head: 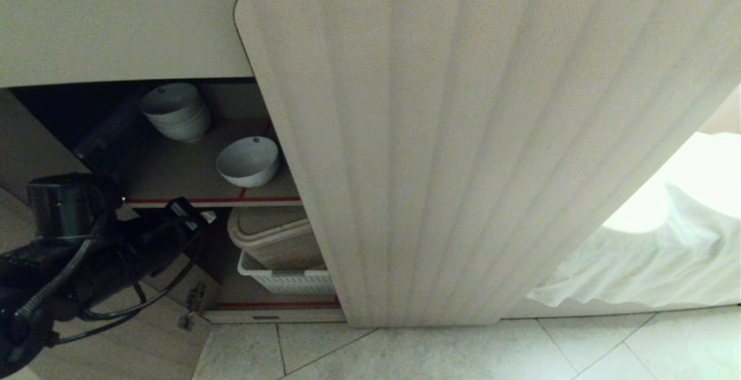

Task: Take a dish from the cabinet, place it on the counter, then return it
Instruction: Take the bowl from the cabinet

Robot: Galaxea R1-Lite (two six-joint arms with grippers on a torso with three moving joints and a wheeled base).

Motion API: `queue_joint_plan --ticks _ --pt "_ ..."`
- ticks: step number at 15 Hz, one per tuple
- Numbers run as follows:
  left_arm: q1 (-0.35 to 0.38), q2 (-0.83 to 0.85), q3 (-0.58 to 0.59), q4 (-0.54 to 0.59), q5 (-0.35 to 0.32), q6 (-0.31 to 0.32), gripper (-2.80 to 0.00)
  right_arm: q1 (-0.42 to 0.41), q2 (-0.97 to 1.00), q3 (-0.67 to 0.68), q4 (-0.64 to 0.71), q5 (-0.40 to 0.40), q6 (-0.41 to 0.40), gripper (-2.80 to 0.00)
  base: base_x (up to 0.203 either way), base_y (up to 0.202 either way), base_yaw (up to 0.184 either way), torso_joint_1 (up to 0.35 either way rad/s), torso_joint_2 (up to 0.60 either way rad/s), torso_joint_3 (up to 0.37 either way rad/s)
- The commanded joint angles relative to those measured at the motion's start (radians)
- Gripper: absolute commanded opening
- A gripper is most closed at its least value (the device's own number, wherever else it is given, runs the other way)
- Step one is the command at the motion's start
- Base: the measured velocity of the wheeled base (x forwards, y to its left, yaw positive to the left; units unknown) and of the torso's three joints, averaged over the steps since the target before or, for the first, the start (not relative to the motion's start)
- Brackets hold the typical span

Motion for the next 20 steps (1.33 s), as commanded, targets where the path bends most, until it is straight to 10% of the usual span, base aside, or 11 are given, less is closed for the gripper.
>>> queue_joint_plan --ticks 1,20 --pt "-0.004 0.0 0.039 -0.067 -0.001 -0.006 -2.8 0.001 0.0 0.0 0.0 0.0 0.0 -2.8 0.0 0.0 0.0 0.0 0.0 0.0" --pt "-0.018 -0.119 0.098 -0.069 -0.002 -0.108 -2.8 0.001 0.0 0.0 0.0 0.0 0.0 -2.8 0.0 0.0 0.0 0.0 0.0 0.0"
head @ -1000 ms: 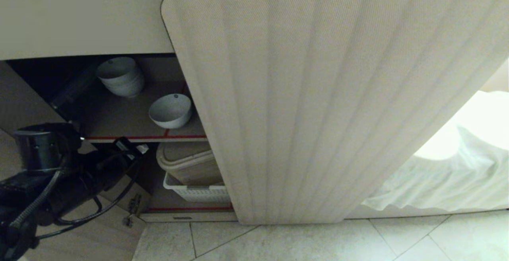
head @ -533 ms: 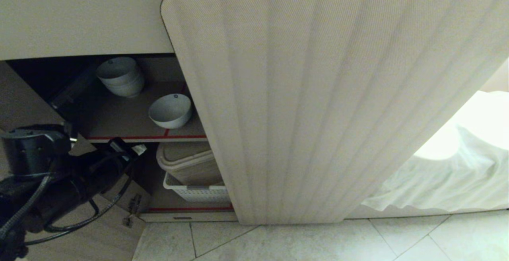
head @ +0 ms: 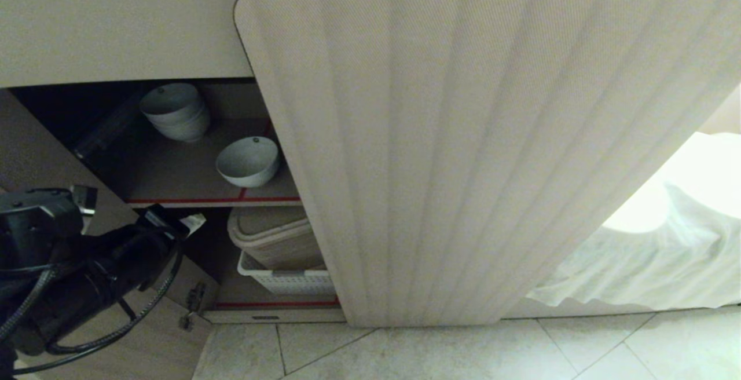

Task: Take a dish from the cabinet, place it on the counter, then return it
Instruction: Take the bowl from the cabinet

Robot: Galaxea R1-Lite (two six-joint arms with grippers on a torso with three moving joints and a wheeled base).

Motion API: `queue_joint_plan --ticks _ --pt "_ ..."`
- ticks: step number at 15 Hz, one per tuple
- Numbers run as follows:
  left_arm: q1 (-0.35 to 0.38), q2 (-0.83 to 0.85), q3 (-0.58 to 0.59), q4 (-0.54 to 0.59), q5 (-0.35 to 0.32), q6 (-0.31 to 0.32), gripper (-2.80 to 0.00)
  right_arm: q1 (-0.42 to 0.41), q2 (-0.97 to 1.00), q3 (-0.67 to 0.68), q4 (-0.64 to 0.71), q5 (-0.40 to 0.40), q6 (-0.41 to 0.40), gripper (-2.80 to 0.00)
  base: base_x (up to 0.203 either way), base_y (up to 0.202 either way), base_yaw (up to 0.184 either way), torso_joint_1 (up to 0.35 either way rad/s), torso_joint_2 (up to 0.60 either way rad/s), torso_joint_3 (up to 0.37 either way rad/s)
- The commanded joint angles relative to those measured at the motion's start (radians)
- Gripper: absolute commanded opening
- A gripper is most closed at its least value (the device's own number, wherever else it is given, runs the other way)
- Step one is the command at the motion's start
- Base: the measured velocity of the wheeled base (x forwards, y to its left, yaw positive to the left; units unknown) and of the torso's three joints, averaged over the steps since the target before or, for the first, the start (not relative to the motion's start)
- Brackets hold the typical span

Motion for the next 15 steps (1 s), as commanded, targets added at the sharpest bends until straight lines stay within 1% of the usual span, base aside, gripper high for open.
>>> queue_joint_plan --ticks 1,3,6,15 --pt "0.001 0.008 -0.014 -0.006 0.0 -0.007 -2.8 0.0 0.0 0.0 0.0 0.0 0.0 -2.8 0.0 0.0 0.0 0.0 0.0 0.0" --pt "0.001 0.025 -0.029 -0.007 0.0 -0.009 -2.8 0.001 0.0 0.0 0.0 0.0 0.0 -2.8 0.0 0.0 0.0 0.0 0.0 0.0" --pt "0.004 0.061 -0.06 -0.017 -0.018 -0.038 -2.8 0.001 0.0 0.0 0.0 0.0 0.0 -2.8 0.0 0.0 0.0 0.0 0.0 0.0" --pt "0.007 0.138 -0.161 -0.017 -0.02 -0.041 -2.8 0.001 0.0 0.0 0.0 0.0 0.0 -2.8 0.0 0.0 0.0 0.0 0.0 0.0"
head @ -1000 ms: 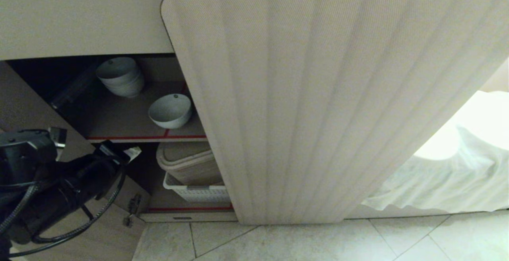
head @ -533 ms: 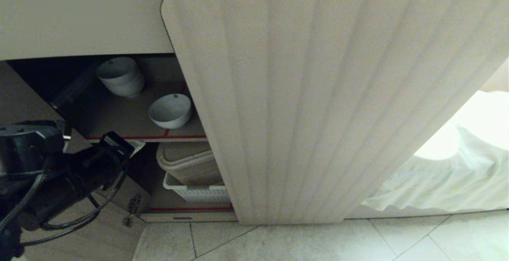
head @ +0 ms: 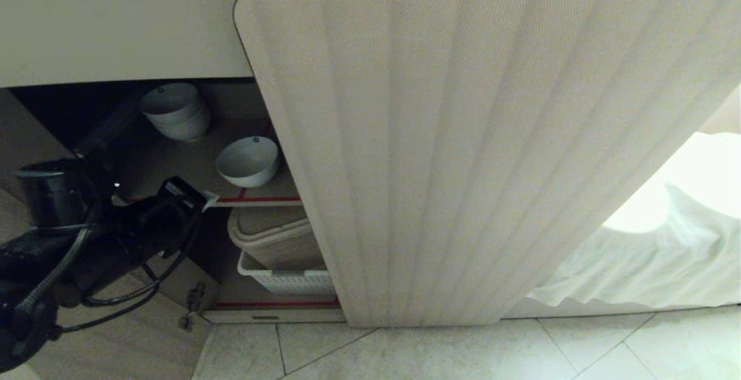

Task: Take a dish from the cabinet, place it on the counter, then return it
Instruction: Take the bowl from the cabinet

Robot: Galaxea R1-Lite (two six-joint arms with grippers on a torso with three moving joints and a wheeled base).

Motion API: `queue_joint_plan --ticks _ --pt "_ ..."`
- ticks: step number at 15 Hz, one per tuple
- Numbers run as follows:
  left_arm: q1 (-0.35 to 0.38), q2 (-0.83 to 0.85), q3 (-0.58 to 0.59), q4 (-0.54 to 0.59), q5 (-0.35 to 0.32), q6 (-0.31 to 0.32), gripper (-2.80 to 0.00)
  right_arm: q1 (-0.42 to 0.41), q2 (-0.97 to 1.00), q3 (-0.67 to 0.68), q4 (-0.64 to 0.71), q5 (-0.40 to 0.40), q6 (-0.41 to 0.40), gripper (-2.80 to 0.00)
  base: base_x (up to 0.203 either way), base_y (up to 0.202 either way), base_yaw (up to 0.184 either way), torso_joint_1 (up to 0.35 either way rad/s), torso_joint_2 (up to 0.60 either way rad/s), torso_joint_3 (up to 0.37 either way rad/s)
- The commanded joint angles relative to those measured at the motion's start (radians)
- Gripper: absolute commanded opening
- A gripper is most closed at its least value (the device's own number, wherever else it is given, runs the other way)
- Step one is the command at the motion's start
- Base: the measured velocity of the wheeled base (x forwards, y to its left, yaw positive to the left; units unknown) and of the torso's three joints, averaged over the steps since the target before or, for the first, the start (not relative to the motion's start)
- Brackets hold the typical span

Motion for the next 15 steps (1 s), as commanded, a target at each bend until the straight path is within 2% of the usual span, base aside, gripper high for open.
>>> queue_joint_plan --ticks 1,2,3,7,15 --pt "0.0 0.022 -0.024 -0.005 -0.001 -0.004 -2.8 -0.001 0.0 0.0 0.0 0.0 0.0 -2.8 0.0 0.0 0.0 0.0 0.0 0.0" --pt "0.0 0.024 -0.032 -0.004 -0.003 -0.004 -2.8 0.001 0.0 0.0 0.0 0.0 0.0 -2.8 0.0 0.0 0.0 0.0 0.0 0.0" --pt "0.0 0.028 -0.035 -0.005 -0.003 -0.004 0.0 0.001 0.0 0.0 0.0 0.0 0.0 -2.8 0.0 0.0 0.0 0.0 0.0 0.0" --pt "0.0 0.027 -0.057 -0.005 -0.003 -0.006 0.0 0.0 0.0 0.0 0.0 0.0 0.0 -2.8 0.0 0.0 0.0 0.0 0.0 0.0" --pt "0.003 0.047 -0.071 0.007 -0.05 -0.005 0.0 0.0 0.0 0.0 0.0 0.0 0.0 -2.8 0.0 0.0 0.0 0.0 0.0 0.0"
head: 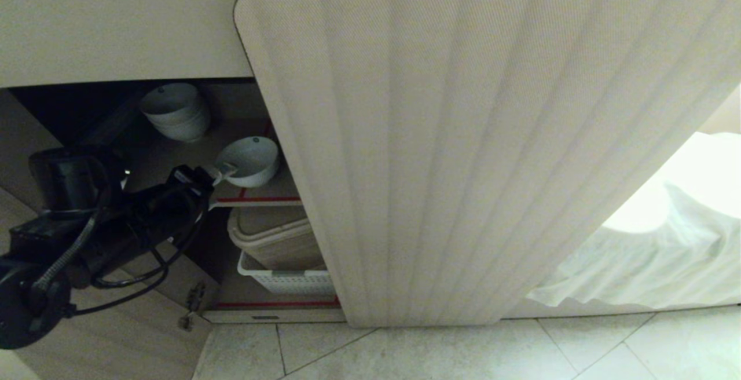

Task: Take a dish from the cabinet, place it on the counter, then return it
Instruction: Take the bowl from the cabinet

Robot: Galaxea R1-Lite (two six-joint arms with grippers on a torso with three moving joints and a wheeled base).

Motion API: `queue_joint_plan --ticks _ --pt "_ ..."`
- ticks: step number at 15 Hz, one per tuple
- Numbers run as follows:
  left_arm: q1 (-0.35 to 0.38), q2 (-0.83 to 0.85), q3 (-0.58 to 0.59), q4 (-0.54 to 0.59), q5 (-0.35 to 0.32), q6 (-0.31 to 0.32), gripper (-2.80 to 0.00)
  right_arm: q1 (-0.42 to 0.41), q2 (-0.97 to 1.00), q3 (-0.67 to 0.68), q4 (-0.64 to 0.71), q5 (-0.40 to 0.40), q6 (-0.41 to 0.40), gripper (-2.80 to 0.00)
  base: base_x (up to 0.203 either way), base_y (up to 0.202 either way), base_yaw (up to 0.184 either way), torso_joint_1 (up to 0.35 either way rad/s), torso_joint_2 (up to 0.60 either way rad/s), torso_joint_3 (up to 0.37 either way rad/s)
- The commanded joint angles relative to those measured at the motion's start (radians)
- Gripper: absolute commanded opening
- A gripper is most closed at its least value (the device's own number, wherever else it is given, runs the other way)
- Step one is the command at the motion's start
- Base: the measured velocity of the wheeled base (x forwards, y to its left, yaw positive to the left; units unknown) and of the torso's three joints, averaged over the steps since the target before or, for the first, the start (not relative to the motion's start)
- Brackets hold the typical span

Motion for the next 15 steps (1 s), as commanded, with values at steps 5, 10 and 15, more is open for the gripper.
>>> queue_joint_plan --ticks 5,10,15 --pt "0.039 0.083 -0.06 0.004 -0.011 -0.003 0.0 0.001 0.0 0.0 0.0 0.0 0.0 -2.8 0.0 0.0 0.0 0.0 0.0 0.0" --pt "0.045 0.104 -0.085 0.015 -0.026 0.001 0.0 0.001 0.0 0.0 0.0 0.0 0.0 -2.8 0.0 0.0 0.0 0.0 0.0 0.0" --pt "0.045 0.114 -0.086 0.015 -0.026 0.005 0.0 0.0 0.0 0.0 0.0 0.0 0.0 -2.8 0.0 0.0 0.0 0.0 0.0 0.0"
